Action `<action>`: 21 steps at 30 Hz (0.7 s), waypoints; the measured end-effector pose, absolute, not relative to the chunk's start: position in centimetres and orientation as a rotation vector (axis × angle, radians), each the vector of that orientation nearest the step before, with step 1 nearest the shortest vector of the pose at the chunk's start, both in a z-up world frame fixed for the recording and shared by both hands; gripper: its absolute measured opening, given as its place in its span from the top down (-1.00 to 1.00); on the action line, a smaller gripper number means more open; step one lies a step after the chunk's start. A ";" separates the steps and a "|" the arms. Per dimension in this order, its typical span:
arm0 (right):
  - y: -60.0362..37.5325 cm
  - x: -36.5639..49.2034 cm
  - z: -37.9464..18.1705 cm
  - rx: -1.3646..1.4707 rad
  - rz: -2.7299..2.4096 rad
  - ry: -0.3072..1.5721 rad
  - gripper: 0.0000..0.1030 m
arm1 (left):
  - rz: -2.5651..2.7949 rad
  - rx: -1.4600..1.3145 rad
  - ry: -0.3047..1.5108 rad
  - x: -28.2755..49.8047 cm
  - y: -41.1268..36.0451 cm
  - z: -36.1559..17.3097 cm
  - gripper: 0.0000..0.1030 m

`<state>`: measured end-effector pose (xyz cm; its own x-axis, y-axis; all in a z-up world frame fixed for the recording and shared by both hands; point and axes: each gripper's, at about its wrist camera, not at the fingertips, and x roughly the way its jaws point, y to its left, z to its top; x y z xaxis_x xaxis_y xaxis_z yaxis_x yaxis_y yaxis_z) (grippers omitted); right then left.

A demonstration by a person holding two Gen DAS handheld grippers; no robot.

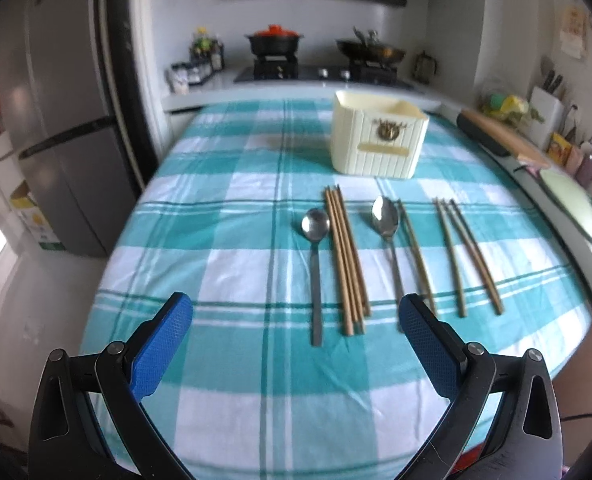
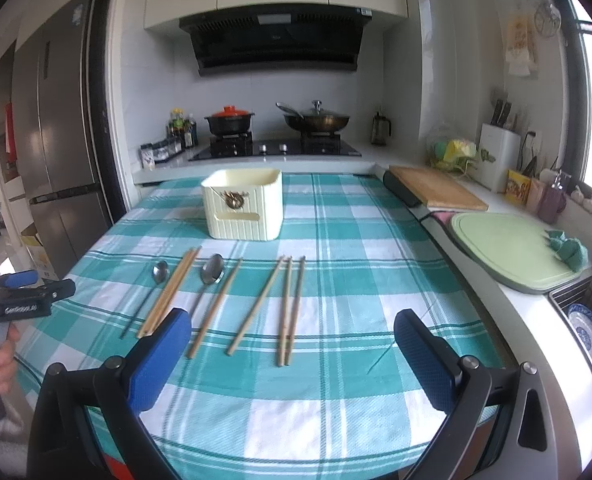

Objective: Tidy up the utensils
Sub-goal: 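Grasp a steel spoon with the left tool while the right tool grasps a wooden chopstick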

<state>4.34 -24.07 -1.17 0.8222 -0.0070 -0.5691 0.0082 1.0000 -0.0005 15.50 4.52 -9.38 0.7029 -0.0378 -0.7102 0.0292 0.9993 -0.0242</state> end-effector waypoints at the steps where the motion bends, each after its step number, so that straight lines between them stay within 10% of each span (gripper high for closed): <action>1: -24.5 5.0 -1.6 0.006 -0.004 0.617 -1.00 | -0.042 -0.004 0.805 16.4 4.5 -10.0 -0.99; 21: -26.8 22.5 -13.5 -0.131 0.043 0.952 -0.93 | 0.005 0.121 0.972 26.9 3.9 -18.3 -0.99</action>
<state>22.46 -26.80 -13.46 0.5797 -0.0212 -0.8145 -0.0937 0.9913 -0.0926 26.93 3.86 -18.33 0.5646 0.0583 -0.8233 0.0500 0.9933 0.1046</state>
